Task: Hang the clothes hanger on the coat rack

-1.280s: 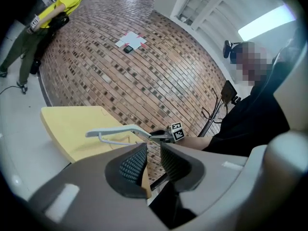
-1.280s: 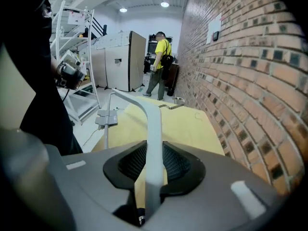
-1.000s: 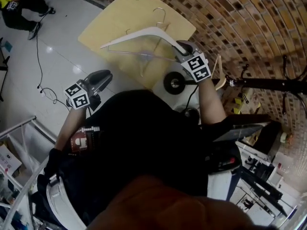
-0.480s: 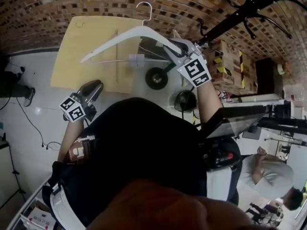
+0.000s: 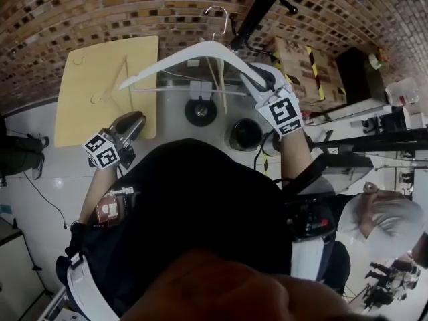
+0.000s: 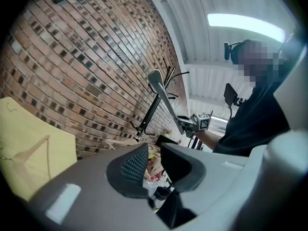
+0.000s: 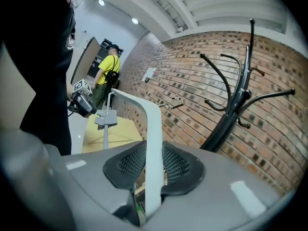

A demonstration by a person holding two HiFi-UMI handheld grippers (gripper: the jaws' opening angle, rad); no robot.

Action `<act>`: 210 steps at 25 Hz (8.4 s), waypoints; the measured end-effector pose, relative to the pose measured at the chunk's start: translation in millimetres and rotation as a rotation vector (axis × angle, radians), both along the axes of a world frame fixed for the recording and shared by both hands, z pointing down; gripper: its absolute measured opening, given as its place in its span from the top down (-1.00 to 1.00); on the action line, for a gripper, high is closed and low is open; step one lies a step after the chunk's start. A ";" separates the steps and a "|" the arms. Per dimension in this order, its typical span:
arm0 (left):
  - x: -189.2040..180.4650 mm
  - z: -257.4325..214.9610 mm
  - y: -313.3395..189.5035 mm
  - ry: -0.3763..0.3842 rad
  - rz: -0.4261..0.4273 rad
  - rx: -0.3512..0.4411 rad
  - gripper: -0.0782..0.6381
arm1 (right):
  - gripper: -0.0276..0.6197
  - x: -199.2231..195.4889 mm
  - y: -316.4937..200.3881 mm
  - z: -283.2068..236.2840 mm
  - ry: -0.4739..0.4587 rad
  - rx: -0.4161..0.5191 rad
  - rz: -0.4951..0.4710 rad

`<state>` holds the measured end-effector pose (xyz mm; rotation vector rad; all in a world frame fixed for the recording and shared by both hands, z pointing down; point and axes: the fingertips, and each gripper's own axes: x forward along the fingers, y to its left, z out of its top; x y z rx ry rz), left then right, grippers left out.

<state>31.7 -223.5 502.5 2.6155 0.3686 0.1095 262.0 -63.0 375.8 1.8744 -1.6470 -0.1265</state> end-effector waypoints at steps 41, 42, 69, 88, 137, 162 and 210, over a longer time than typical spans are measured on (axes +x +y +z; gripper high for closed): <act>165.8 2.4 199.0 -0.164 -0.023 0.029 0.57 | 0.56 257.9 263.2 145.8 -0.073 -0.210 0.148; 164.8 2.5 197.5 -0.167 -0.027 0.030 0.57 | 0.56 260.2 260.7 150.5 -0.070 -0.220 0.146; 132.7 20.8 169.7 -0.235 -0.157 0.003 0.57 | 0.56 256.8 129.2 212.0 0.132 -0.433 -0.170; 145.1 27.4 154.8 -0.191 -0.015 -0.015 0.57 | 0.56 190.9 185.6 218.3 -0.003 -0.396 0.063; 85.1 21.8 105.3 -0.100 0.073 -0.059 0.57 | 0.56 157.9 261.5 118.4 0.242 -0.496 0.441; 30.1 29.1 38.9 -0.095 0.137 -0.070 0.57 | 0.56 176.6 153.9 151.5 0.556 -0.800 0.557; 34.8 26.2 63.5 -0.048 0.007 -0.102 0.60 | 0.87 -45.8 94.8 191.3 -0.780 0.012 0.007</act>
